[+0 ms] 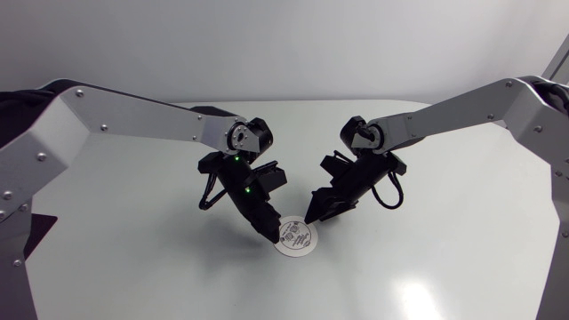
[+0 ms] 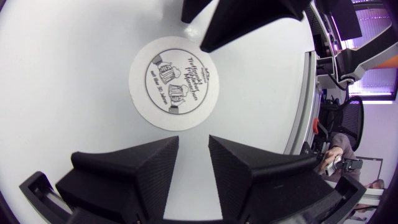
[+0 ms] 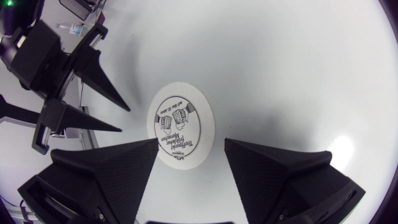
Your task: Turn the coaster over.
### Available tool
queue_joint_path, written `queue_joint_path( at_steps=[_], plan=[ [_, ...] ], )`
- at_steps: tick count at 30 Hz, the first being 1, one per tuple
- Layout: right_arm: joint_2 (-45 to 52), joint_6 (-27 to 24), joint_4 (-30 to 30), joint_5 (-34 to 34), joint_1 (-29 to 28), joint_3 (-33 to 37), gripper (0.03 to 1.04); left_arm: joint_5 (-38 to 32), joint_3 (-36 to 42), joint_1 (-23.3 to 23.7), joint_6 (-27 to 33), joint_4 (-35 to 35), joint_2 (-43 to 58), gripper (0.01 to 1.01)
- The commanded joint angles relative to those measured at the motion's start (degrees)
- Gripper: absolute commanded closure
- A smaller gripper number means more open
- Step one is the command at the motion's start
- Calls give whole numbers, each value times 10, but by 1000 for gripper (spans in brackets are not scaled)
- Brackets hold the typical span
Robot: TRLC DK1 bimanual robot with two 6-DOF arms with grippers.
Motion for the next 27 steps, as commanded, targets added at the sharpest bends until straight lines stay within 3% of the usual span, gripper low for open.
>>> queue_joint_path(
  at_steps=[1, 12, 19, 27],
  plan=[
    [0, -7, 1, 3, -5, -15, 289, 7, -15, -20, 13, -14, -18, 666],
    [10, -13, 11, 4, -18, -23, 289, 36, -7, -69, 16, -21, 62, 667],
    [9, -14, 6, 3, -18, -17, 289, 28, 13, -50, 16, -8, 103, 672],
    [11, -15, 3, 2, -17, -10, 289, -43, 28, -36, -7, 51, 113, 697]
  ],
)
